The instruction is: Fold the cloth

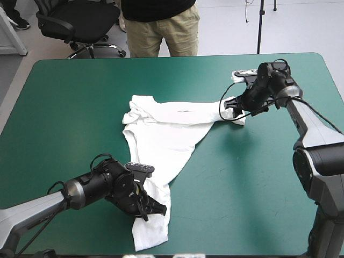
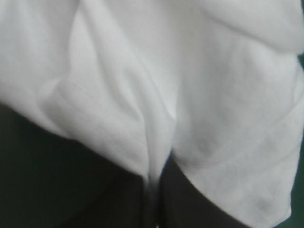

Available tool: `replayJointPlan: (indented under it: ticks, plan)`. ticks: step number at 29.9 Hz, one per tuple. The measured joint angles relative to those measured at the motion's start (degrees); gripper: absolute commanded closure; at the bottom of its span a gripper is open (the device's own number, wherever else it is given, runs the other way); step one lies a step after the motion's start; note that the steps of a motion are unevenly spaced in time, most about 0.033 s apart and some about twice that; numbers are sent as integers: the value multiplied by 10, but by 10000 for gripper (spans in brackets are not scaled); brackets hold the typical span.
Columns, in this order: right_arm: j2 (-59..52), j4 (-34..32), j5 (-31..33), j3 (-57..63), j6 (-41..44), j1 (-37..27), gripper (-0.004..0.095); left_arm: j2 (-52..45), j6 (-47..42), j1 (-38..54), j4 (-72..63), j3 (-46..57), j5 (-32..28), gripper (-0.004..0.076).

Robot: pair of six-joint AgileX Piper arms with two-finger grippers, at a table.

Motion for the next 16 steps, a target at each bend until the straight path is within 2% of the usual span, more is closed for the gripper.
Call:
replayJointPlan:
  ticks: [3,16]
  plan:
    - [23,0,-5,-20,1,0,367,0,0,0,0,0,0,741]
    - [87,-6,-5,-42,4,0,371,0,0,0,-4,0,0,741]
